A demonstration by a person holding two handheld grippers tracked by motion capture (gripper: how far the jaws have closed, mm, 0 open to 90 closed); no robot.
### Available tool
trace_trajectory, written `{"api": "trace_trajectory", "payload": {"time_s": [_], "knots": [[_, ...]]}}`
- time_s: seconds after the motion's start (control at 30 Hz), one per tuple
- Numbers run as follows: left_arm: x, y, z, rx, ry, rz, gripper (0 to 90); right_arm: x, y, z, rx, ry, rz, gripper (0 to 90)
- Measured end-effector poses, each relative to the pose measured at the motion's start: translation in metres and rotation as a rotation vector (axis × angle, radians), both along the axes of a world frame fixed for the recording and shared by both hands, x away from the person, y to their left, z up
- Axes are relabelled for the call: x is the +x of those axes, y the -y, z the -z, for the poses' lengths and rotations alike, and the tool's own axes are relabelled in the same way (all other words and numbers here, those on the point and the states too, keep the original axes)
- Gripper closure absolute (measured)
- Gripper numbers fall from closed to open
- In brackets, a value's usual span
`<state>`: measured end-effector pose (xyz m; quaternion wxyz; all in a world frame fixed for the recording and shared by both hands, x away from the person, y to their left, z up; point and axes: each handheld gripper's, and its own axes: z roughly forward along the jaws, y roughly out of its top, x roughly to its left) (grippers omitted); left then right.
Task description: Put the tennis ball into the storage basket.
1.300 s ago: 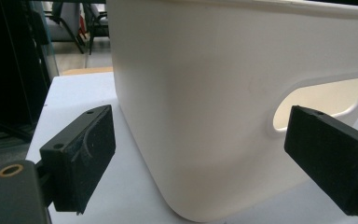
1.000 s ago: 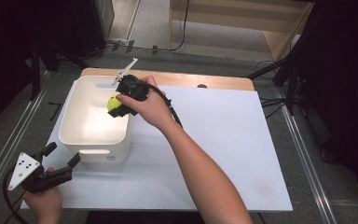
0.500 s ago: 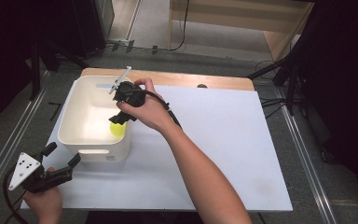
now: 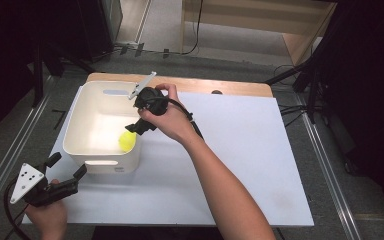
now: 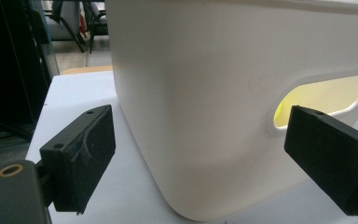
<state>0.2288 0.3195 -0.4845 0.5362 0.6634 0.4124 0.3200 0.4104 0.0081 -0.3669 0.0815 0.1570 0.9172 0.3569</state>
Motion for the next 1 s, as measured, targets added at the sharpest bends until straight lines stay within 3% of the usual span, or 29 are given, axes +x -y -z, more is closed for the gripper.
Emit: {"api": "trace_trajectory", "payload": {"time_s": [0.2, 1.0], "knots": [[0.000, 0.001, 0.000, 0.006, -0.005, -0.002, 8.5, -0.002, 0.016, 0.003, 0.024, -0.003, 0.022, 0.0], [0.000, 0.002, 0.000, 0.008, 0.000, 0.000, 8.6, -0.014, 0.059, 0.015, 0.031, -0.001, 0.091, 0.0]]}}
